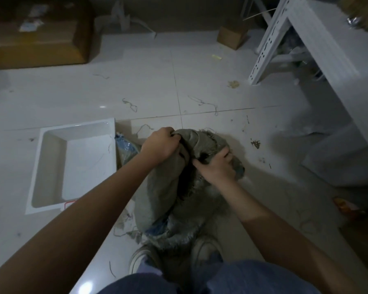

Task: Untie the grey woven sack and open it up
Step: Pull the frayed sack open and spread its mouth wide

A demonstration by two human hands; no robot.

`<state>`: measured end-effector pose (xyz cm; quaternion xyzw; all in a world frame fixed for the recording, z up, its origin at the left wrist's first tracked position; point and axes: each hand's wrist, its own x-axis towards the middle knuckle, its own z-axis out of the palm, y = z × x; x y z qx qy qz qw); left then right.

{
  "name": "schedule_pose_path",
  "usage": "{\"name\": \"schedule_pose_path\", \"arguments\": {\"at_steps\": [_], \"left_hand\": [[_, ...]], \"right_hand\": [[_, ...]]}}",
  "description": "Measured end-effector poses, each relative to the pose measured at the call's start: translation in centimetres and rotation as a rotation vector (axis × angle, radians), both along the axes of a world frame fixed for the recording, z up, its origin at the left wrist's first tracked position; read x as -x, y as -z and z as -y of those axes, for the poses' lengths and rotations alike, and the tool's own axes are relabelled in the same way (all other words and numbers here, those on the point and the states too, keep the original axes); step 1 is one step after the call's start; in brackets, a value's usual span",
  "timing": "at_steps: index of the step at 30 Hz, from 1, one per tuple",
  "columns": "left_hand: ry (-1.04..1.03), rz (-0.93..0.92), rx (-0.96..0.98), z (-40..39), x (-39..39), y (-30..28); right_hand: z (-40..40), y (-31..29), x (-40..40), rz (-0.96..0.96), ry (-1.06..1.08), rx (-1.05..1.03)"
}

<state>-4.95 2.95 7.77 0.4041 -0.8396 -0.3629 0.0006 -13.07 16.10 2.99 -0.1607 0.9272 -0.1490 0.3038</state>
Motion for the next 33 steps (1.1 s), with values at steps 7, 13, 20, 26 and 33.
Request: {"name": "schedule_pose_path", "arguments": {"at_steps": [7, 13, 20, 26, 33], "left_hand": [[-0.052, -0.143, -0.251, 2.0, -2.0, -1.7], [-0.216, -0.139, -0.362, 1.4, -1.9, -2.2], [-0.179, -0.266, -0.432, 1.0, -1.6, -2.5], [-0.271, -0.223, -0.366, 5.9, -4.2, -1.0], [-0.779, -0.184, -0.623, 10.8, -5.4, 1.3]], "right_hand": [[-0.1, 2.3, 4.0, -0.077, 0.029, 0.078], [0.6, 1.0, 2.0, 0.284, 0.124, 0.187], [0.3, 3.8, 3.8, 0.022, 0.331, 0.339], [-1.3, 2.2, 7.8, 0.371, 0.545, 0.555], [-2.2, 0.3, 10.8, 0.677, 0.662, 0.772]]}}
